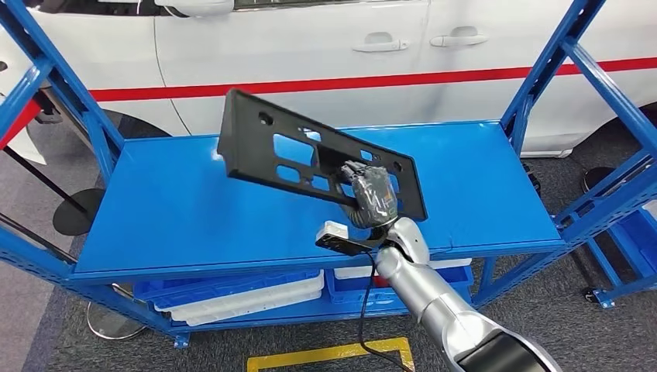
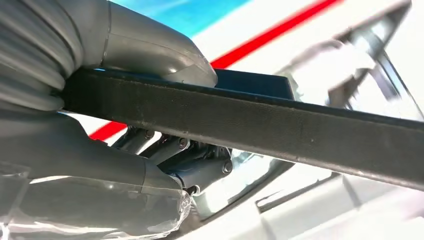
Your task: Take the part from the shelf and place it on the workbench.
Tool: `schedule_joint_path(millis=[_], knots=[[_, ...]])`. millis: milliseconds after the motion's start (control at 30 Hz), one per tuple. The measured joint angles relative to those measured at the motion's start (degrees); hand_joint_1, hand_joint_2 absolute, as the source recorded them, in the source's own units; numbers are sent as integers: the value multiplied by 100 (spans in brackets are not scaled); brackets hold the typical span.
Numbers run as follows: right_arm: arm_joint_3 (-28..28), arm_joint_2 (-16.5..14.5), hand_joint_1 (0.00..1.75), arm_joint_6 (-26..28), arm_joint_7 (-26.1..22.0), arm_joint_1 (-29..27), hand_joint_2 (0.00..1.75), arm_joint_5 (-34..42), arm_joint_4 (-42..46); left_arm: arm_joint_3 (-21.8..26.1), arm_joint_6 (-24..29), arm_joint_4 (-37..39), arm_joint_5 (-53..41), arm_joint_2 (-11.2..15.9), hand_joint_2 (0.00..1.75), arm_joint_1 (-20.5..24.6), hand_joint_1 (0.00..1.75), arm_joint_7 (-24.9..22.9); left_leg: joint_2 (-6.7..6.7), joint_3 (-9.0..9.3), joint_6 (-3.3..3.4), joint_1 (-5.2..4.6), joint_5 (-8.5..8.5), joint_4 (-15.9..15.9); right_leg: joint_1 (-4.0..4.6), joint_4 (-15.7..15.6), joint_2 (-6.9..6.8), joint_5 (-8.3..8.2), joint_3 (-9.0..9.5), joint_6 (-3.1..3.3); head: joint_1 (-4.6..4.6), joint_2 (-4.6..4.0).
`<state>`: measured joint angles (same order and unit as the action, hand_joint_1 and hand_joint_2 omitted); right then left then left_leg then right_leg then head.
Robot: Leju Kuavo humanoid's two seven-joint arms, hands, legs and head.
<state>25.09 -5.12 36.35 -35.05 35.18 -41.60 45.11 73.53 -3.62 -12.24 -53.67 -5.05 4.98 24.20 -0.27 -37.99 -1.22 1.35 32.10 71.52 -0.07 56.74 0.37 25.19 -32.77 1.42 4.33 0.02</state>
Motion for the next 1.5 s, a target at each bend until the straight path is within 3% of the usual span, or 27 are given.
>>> schedule_joint_path(millis=[67,133,200,267,300,400,433,467,500,567,633,700,800,900,967,1000,1100,1167,1267,1333,1433,1467,1500], knots=[[-7,71,175,-364,-302,-255,175,1084,786,-10,-31,0,-39,29,0,3,0,-36,2,388,-2,11,-338,-769,0,71,16,40,-10,-51,0,0],[41,195,175,-775,-395,-528,175,2144,1651,-27,-58,0,-66,45,0,17,0,-61,-15,616,53,5,-457,-1223,16,142,31,77,-34,-118,-1,0],[119,350,175,-1408,-404,-839,175,3124,2548,-40,-87,0,-77,56,0,22,0,-75,-41,609,139,-22,-465,-1256,10,162,35,71,-59,-181,-2,0],[147,444,175,-2530,-407,-1148,175,4093,3512,-44,-113,0,-62,69,0,20,0,-87,-37,582,211,-24,-504,-1274,-20,244,27,134,-123,-244,-2,0],[124,455,175,-3233,-408,-1274,175,4552,3973,-44,-123,0,-46,73,0,23,0,-90,-29,570,239,-16,-522,-1285,-31,409,19,253,-205,-275,-2,0],[39,422,175,-5284,-408,-1604,175,5946,5011,-44,-162,0,11,82,0,36,0,-82,-18,557,276,-10,-527,-1289,-56,1448,-3,784,-670,-343,-2,0],[31,407,175,-5718,-408,-1712,175,6311,5232,-44,-173,0,22,84,0,35,0,-79,-22,560,280,-11,-521,-1288,-64,1725,-4,857,-803,-354,-2,0],[29,392,175,-5981,-408,-1801,175,6548,5411,-44,-180,0,29,85,0,34,0,-76,-27,567,281,-11,-513,-1288,-70,1814,-5,824,-857,-356,-2,0],[25,380,175,-6115,-408,-1872,175,6663,5558,-44,-184,0,32,85,0,33,0,-74,-32,578,276,-12,-503,-1288,-72,1664,-5,679,-802,-345,-2,0],[5,355,175,-6219,-408,-1955,175,6700,5777,-44,-189,0,36,84,0,36,0,-68,-37,605,251,-14,-477,-1289,-59,894,-2,271,-460,-285,-2,0],[-24,327,175,-6287,-408,-1996,175,6697,5915,-44,-193,0,41,81,0,45,0,-61,-36,608,203,-28,-455,-1287,-22,293,1,66,-195,-218,-2,0],[-51,309,175,-6373,-404,-2032,175,6748,5993,-44,-196,1,43,80,0,53,0,-54,-35,604,139,-33,-453,-1305,11,182,4,68,-163,-180,-2,0],[-61,292,175,-6825,-247,-2044,175,7224,6030,-44,-216,1,42,92,0,61,0,-51,-23,568,48,-33,-334,-1193,-33,75,-17,29,-109,-80,-1,0],[7,272,175,-7285,155,-2014,175,7711,6018,-44,-240,0,33,98,0,68,0,-67,-11,155,6,-25,131,-286,-21,32,-48,27,-69,6,2,0],[153,273,175,-7405,285,-2021,175,7590,5942,-45,-228,0,-8,99,0,68,0,-102,-11,-85,-15,-21,241,183,-6,45,-49,37,-67,23,2,0],[258,275,175,-7407,269,-2033,175,7383,5878,-48,-214,0,-41,101,0,70,0,-121,-10,-72,-20,-21,140,132,-4,58,-44,43,-66,23,2,0],[538,308,175,-7031,-55,-2124,175,6375,5699,-90,-185,0,-156,119,0,96,0,-187,-9,368,18,-31,-399,-856,8,147,-36,87,-78,-24,2,0],[636,345,175,-6562,-294,-2221,175,5730,5666,-131,-183,0,-213,132,0,109,0,-229,-17,513,67,-51,-505,-1209,24,208,-43,104,-120,-74,1,0],[683,389,175,-6130,-401,-2359,175,5254,5692,-156,-174,1,-242,140,0,88,0,-276,-19,490,156,-47,-546,-1240,20,247,-41,118,-163,-157,0,0],[684,414,175,-5962,-403,-2450,175,4988,5782,-163,-161,1,-239,144,0,90,0,-319,-3,461,239,-27,-601,-1270,-3,511,-34,384,-261,-230,0,0],[690,442,175,-5858,-403,-2562,175,4790,5886,-166,-138,0,-234,159,0,99,0,-356,12,378,285,-26,-664,-1273,-54,1509,-35,1012,-596,-308,0,0],[691,452,175,-5871,-403,-2594,175,4782,5898,-167,-133,0,-235,163,0,96,0,-372,16,346,283,-26,-689,-1272,-70,1718,-35,1082,-636,-325,0,0],[692,461,175,-5910,-403,-2623,175,4791,5910,-167,-130,0,-241,166,0,90,0,-402,18,315,276,-26,-714,-1271,-85,1718,-36,1043,-573,-334,0,0]])
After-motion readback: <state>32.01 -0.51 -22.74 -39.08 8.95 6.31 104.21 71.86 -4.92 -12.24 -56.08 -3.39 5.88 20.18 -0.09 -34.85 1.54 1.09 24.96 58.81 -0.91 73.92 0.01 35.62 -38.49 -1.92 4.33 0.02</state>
